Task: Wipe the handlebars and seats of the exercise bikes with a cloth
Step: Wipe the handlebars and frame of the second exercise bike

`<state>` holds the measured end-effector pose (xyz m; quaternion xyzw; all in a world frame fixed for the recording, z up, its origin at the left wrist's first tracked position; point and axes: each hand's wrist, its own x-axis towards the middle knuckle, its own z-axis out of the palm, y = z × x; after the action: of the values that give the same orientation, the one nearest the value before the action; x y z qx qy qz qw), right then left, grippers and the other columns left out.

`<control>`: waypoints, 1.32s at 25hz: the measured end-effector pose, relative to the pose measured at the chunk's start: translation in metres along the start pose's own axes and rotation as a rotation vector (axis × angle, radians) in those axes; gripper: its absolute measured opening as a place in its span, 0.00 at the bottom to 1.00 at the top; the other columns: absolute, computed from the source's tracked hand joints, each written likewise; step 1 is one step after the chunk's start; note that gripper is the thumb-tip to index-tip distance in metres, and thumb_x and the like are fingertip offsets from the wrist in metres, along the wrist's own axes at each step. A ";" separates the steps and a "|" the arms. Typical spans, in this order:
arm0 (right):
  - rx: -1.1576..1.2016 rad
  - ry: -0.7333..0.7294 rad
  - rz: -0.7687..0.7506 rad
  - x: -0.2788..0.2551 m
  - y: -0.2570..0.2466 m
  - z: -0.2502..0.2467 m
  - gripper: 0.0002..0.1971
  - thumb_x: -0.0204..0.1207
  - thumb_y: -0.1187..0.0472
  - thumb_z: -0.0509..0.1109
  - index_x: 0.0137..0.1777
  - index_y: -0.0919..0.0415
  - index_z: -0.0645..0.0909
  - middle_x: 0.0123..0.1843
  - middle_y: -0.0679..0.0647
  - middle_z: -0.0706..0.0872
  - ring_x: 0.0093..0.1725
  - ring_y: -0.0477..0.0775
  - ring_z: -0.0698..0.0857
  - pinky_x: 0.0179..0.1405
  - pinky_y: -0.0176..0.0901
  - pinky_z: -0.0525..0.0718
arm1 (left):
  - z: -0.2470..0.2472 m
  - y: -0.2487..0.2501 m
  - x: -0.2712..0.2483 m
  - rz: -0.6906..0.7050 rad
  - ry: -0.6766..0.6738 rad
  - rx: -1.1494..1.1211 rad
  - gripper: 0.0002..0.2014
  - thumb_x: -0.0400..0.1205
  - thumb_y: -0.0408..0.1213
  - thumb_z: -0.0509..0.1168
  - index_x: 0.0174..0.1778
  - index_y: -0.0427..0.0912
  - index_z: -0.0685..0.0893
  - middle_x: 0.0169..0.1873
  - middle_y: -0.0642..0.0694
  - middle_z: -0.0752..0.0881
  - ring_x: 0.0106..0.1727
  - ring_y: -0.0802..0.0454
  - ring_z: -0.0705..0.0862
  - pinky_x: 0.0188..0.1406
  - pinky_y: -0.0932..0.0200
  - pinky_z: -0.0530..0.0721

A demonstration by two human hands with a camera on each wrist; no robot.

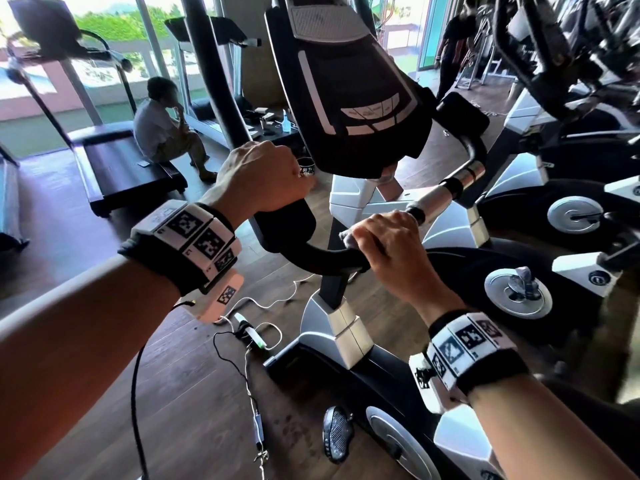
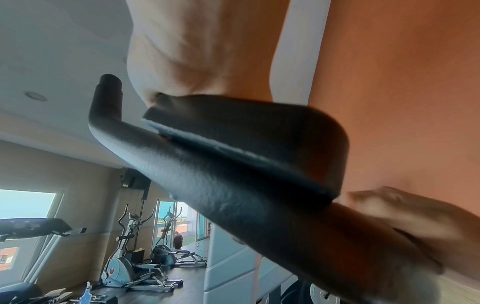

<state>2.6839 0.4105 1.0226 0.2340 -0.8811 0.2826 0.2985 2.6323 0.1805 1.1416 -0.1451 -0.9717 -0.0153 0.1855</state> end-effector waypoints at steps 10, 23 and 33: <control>0.025 0.070 0.103 0.010 0.019 0.008 0.24 0.86 0.46 0.52 0.58 0.56 0.88 0.53 0.53 0.92 0.57 0.62 0.85 0.70 0.64 0.73 | -0.001 0.001 -0.003 -0.017 0.018 -0.006 0.20 0.83 0.58 0.60 0.38 0.49 0.89 0.28 0.55 0.76 0.42 0.46 0.78 0.44 0.56 0.69; -0.039 0.208 0.170 0.019 0.038 0.014 0.23 0.88 0.52 0.52 0.61 0.62 0.88 0.55 0.57 0.92 0.61 0.61 0.85 0.75 0.58 0.73 | 0.006 -0.005 0.000 -0.088 -0.012 -0.048 0.19 0.77 0.64 0.57 0.32 0.57 0.83 0.36 0.54 0.83 0.45 0.48 0.78 0.46 0.55 0.72; -0.079 0.181 0.231 0.024 0.027 0.008 0.18 0.83 0.55 0.58 0.42 0.57 0.88 0.44 0.57 0.91 0.50 0.62 0.85 0.63 0.46 0.69 | 0.004 -0.002 0.000 -0.102 -0.001 -0.039 0.24 0.74 0.66 0.55 0.38 0.54 0.89 0.34 0.50 0.83 0.44 0.46 0.79 0.45 0.53 0.76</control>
<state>2.6479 0.4192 1.0232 0.0928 -0.8820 0.3000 0.3514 2.6303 0.1790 1.1378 -0.0988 -0.9776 -0.0438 0.1809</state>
